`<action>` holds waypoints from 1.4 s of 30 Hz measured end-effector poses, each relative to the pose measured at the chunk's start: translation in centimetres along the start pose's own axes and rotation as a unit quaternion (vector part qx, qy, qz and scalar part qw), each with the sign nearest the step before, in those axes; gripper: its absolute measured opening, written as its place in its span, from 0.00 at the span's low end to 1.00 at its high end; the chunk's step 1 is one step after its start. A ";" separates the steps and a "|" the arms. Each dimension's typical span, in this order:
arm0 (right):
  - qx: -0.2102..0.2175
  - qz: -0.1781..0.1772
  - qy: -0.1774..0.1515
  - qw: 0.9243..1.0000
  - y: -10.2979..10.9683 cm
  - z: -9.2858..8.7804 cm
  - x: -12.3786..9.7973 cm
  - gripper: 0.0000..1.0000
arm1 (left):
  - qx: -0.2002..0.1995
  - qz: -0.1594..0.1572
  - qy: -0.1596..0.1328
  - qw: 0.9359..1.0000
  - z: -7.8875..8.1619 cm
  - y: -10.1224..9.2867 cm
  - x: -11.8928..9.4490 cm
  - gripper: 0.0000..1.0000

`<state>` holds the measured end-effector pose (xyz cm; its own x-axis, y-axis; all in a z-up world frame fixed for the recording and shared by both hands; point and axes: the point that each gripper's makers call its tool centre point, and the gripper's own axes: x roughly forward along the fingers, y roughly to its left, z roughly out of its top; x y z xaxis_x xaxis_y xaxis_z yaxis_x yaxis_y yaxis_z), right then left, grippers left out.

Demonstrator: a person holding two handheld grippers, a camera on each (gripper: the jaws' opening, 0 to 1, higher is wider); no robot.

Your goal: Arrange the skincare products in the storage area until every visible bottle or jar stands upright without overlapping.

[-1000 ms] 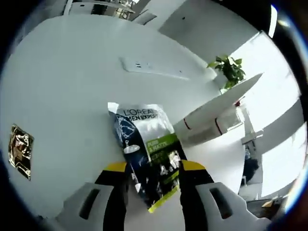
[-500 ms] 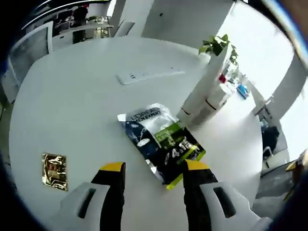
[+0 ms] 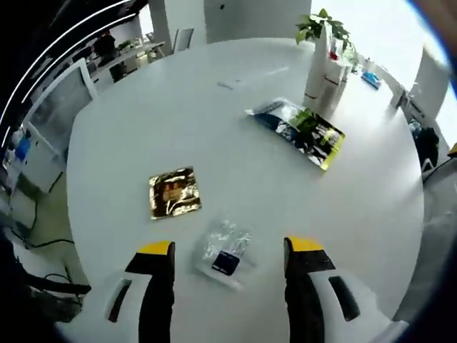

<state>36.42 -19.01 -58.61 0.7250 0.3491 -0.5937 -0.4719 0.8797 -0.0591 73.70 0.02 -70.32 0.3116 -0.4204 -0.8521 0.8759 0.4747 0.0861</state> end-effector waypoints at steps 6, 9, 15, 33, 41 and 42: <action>-0.002 0.008 0.003 1.000 0.3 -0.1 0.1 0.56 | 0.055 -0.014 0.011 0.998 -1.0 0.0 0.9 0.57; -0.001 0.009 0.003 1.000 0.4 -0.1 0.1 0.56 | -0.025 0.002 0.016 1.000 -1.1 0.4 1.2 0.56; -0.001 0.013 0.007 1.000 0.5 -0.2 0.2 0.56 | -0.245 0.069 -0.003 0.967 -1.0 1.2 1.9 0.62; 0.000 0.040 0.019 0.999 1.5 -0.6 0.5 0.54 | -0.316 0.158 -0.028 0.935 -0.4 -1.1 1.9 0.45; 0.000 0.048 0.027 0.999 1.8 -1.0 0.6 0.54 | -0.308 0.171 -0.067 0.934 -0.4 -1.1 1.5 0.37; 0.000 0.048 0.027 0.998 1.9 -1.0 0.6 0.54 | -0.307 0.170 -0.067 0.934 -0.3 -1.2 1.4 0.37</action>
<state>35.46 -17.50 -59.86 0.6483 0.4139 -0.6390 -0.5383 0.8427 -0.0003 73.00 -0.89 -71.82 0.6131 -0.2387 -0.7531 0.3546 0.9350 -0.0077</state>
